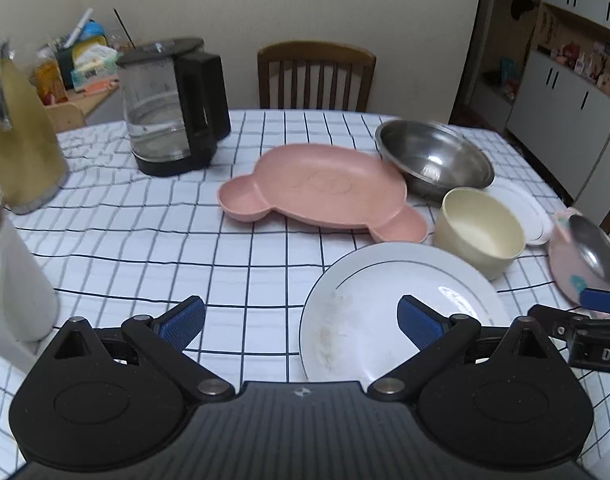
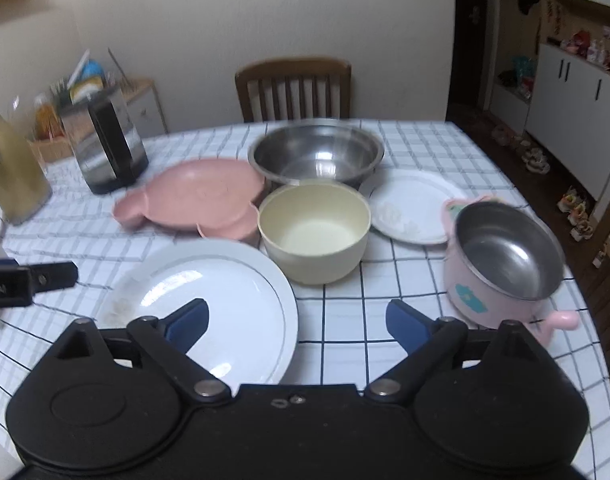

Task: Organize plates and bowls
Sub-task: 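Move both tools toward the large white gold-rimmed plate, then close both grippers on the rim of the large white plate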

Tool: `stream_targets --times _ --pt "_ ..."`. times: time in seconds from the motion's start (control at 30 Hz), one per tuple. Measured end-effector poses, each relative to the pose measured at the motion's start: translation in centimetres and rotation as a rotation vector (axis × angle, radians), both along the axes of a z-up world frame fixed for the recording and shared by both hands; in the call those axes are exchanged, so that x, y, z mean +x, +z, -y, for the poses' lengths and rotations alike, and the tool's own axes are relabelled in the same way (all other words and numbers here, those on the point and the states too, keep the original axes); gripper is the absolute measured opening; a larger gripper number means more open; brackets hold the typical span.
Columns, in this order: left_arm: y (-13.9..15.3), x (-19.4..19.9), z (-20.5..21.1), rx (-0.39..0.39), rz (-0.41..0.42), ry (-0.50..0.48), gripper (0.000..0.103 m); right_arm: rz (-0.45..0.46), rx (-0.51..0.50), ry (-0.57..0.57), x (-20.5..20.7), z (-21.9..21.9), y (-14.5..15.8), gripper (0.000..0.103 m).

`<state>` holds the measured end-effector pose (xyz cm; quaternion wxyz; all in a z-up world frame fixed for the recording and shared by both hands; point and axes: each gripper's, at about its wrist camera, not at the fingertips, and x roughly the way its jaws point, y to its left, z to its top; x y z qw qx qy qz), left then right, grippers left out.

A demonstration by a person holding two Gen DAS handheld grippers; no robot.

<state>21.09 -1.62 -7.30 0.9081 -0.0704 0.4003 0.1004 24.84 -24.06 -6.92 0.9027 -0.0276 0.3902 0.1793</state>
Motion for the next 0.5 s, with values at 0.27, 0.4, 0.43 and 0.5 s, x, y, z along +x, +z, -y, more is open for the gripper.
stream_targets --times 0.27,0.4,0.43,0.5 --pt "-3.4 2.8 -1.0 -0.075 -0.101 -0.034 0.079 -0.148 0.000 0.031 3.5 -0.7 -3.7 0.072" --pt "-4.8 3.2 -1.5 -0.129 -0.146 -0.035 0.064 -0.194 0.012 0.040 4.0 -1.0 -4.6 0.061" --pt "-5.0 3.2 -1.5 -0.135 -0.152 -0.038 0.061 -0.204 0.015 0.040 4.1 -1.1 -4.7 0.058" --pt "-5.3 3.3 -1.6 -0.153 -0.163 -0.045 0.053 -0.224 0.027 0.039 4.3 -1.0 -5.0 0.053"
